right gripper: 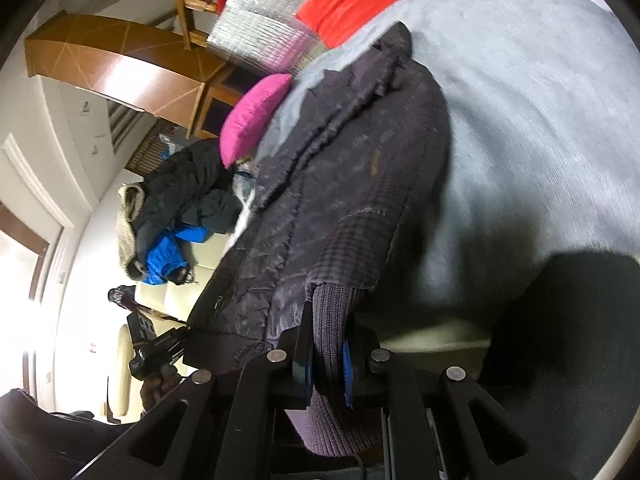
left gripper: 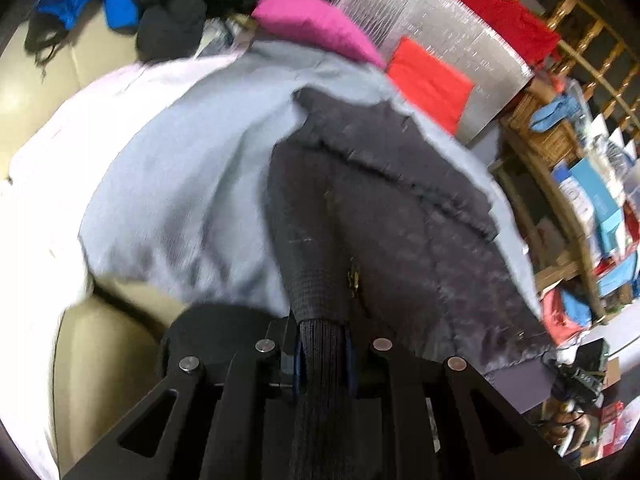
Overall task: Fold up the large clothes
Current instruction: 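Swing the held waistband over the jacket body with both tools, then carry the gripped waistband across the blanket with both tools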
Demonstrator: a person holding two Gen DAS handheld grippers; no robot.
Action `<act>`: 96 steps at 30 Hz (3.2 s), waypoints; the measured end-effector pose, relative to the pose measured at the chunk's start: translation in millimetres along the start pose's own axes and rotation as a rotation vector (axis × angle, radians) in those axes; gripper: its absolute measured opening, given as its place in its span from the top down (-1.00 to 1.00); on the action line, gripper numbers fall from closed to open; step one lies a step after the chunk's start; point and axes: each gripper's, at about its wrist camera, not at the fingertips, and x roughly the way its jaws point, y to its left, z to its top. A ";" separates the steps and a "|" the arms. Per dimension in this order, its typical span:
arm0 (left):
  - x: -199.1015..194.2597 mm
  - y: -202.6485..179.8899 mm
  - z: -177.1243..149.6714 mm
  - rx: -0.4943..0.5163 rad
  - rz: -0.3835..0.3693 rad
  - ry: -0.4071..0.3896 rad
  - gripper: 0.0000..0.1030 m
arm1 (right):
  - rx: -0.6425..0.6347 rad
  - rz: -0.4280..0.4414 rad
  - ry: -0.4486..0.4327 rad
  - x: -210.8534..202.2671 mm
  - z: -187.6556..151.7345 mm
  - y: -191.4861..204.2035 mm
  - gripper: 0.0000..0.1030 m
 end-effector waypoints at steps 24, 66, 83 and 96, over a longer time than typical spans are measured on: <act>8.8 -42.4 164.3 -0.040 -0.204 -0.244 0.68 | -0.091 0.178 -0.298 -4.5 154.7 78.3 0.79; 250.2 -43.5 339.1 -0.134 0.009 -0.107 0.68 | 0.039 -0.069 -0.310 178.8 398.8 2.9 0.80; 333.1 -19.9 352.9 -0.198 0.066 0.000 0.59 | 0.197 -0.117 -0.235 242.5 433.3 -65.1 0.80; 328.8 -20.6 360.3 -0.252 0.008 0.028 0.09 | 0.224 -0.098 -0.223 245.2 437.2 -71.3 -0.70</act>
